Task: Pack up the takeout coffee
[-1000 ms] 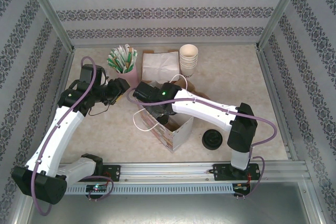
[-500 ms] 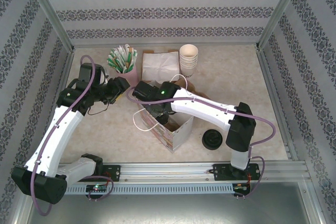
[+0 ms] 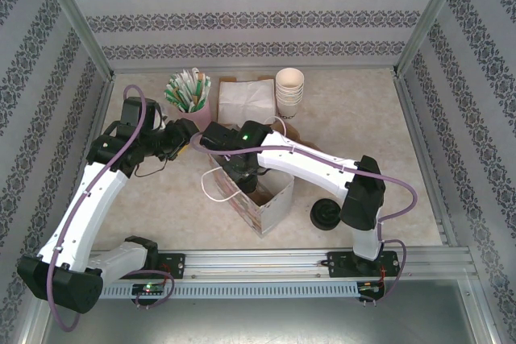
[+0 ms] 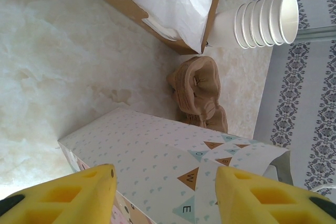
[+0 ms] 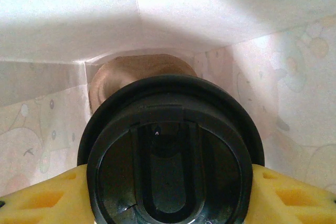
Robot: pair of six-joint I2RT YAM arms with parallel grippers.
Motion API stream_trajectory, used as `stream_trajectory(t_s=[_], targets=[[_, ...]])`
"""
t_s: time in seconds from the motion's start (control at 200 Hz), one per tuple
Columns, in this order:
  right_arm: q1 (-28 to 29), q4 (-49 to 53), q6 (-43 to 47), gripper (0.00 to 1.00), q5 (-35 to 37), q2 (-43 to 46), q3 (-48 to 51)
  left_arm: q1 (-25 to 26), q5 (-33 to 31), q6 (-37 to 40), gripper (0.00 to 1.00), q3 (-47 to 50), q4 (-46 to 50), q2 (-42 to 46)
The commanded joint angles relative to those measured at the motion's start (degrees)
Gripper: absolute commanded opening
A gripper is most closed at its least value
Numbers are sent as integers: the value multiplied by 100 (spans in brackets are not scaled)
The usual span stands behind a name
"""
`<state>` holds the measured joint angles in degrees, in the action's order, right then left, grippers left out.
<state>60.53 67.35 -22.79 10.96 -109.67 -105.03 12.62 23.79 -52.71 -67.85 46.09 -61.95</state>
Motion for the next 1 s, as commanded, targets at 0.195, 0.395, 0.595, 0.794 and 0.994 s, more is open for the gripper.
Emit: stream_trajectory(t_s=[0.195, 0.395, 0.595, 0.794, 0.994], targets=[[-83, 330, -180, 51, -678, -486, 203, -36, 44, 77, 54, -90, 160, 48], [-95, 457, -182, 50, -648, -719, 323, -40, 42, 42, 54, -86, 146, 34], [-95, 717, -167, 50, -444, -959, 380, -32, 46, 33, 54, -81, 154, 26], [-52, 786, -167, 50, -387, -1111, 555, -29, 61, 33, 54, -88, 142, 1], [-59, 731, -301, 49, -664, -1024, 771, -18, 80, 50, 54, -105, 153, -38]])
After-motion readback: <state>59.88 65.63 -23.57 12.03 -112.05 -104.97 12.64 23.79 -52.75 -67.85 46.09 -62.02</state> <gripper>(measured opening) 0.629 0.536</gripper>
